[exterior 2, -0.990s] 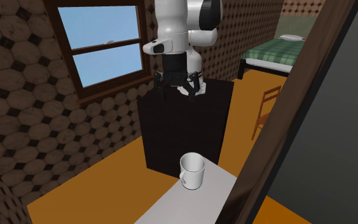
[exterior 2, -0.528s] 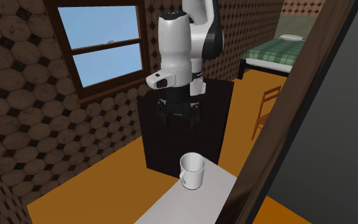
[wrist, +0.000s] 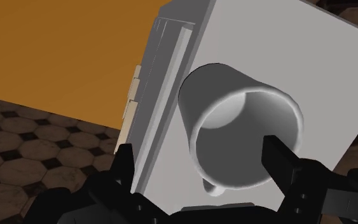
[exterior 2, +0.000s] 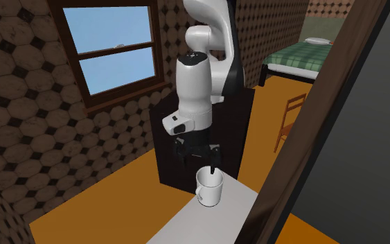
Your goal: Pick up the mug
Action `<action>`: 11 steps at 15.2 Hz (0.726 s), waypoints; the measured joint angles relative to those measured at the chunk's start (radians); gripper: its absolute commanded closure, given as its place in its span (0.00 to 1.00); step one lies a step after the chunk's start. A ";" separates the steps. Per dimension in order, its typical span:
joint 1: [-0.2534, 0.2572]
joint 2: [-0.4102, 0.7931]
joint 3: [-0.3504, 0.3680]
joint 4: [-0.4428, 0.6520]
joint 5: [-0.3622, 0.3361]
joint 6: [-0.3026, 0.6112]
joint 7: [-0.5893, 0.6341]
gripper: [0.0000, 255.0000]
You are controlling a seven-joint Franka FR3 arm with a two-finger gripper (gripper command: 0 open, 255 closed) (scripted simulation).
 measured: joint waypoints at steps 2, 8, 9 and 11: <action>0.005 0.028 -0.003 0.007 -0.004 0.021 0.004 0.00; 0.011 0.099 -0.010 0.032 -0.011 0.067 0.007 1.00; 0.011 0.101 -0.011 0.032 -0.011 0.069 0.007 1.00; 0.011 0.103 -0.011 0.032 -0.012 0.071 0.007 1.00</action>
